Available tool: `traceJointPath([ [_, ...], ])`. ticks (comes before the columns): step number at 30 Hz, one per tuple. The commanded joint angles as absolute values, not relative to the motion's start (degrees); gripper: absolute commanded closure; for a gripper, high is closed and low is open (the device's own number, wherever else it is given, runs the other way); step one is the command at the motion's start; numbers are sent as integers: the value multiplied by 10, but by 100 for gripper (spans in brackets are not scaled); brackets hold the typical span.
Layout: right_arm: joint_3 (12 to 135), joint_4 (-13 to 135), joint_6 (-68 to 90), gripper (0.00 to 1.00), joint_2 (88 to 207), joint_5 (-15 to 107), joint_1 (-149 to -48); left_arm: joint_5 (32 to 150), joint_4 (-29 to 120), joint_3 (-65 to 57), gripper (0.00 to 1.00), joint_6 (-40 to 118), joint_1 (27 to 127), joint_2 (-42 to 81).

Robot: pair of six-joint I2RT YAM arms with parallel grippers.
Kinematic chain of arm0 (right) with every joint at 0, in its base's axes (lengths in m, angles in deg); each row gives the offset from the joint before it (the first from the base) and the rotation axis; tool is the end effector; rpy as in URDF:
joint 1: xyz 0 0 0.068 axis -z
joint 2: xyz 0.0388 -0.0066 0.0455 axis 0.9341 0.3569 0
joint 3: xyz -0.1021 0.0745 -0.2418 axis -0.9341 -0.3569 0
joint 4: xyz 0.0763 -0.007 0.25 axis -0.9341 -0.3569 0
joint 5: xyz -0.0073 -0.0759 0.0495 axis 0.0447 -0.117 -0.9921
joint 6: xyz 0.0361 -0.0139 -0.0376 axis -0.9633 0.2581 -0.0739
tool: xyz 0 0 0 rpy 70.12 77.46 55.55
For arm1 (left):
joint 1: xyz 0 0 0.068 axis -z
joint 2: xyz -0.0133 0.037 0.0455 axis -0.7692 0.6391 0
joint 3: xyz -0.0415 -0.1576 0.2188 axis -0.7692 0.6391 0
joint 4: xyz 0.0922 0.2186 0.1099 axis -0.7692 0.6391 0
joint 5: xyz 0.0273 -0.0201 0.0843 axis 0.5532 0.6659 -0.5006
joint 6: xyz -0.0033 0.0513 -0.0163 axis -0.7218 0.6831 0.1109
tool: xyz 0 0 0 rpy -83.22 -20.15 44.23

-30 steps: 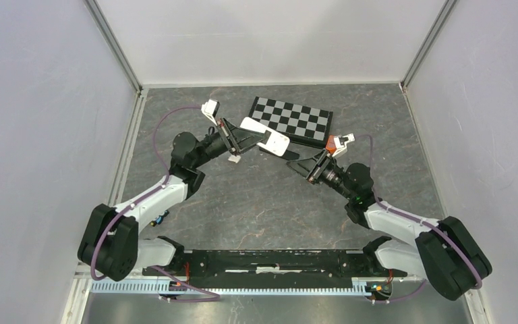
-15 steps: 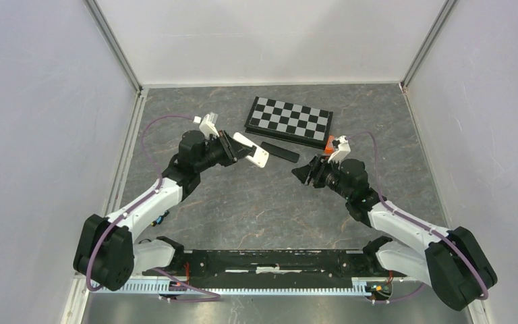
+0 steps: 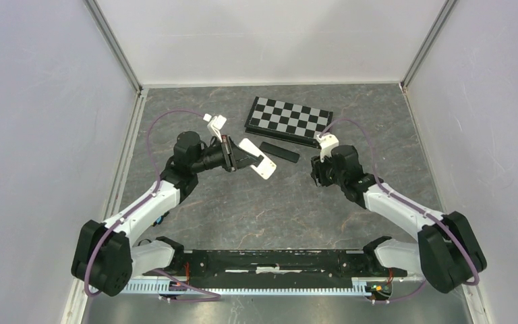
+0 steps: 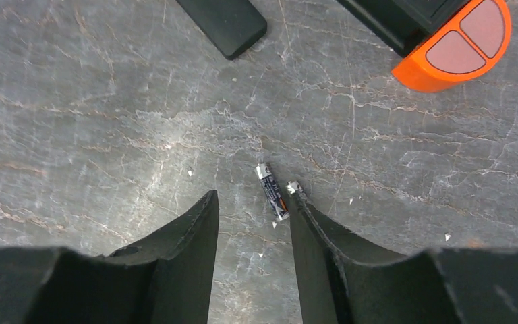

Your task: Load the batteries into the remote control

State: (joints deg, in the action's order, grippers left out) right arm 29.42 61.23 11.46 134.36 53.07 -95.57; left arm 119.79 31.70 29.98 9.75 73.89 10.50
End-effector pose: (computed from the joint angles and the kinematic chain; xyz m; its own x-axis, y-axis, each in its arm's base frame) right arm 0.2165 0.1084 0.1961 -0.5785 -0.1680 -0.7982 -0.3959 0.9134 0.0947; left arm 0.2284 -0.1233 0.2701 -0.7086 -0.2583 -0.6567 0.5246 0.4295 -0.7350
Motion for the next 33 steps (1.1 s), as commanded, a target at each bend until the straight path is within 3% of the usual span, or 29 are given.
traceJointPath([
  [1, 346, 569, 157, 51, 1377, 523, -951, 1375, 189, 294, 98, 105, 738, 101],
  [7, 372, 555, 142, 50, 1435, 504, -950, 1417, 172, 288, 98, 127, 738, 75],
  [12, 390, 544, 161, 66, 1461, 479, -950, 1400, 174, 290, 98, 126, 738, 63],
  [21, 414, 537, 170, 64, 1505, 504, -950, 1381, 131, 301, 98, 97, 738, 46],
  [33, 428, 540, 135, 70, 1550, 535, -950, 1362, 147, 298, 98, 108, 738, 21],
])
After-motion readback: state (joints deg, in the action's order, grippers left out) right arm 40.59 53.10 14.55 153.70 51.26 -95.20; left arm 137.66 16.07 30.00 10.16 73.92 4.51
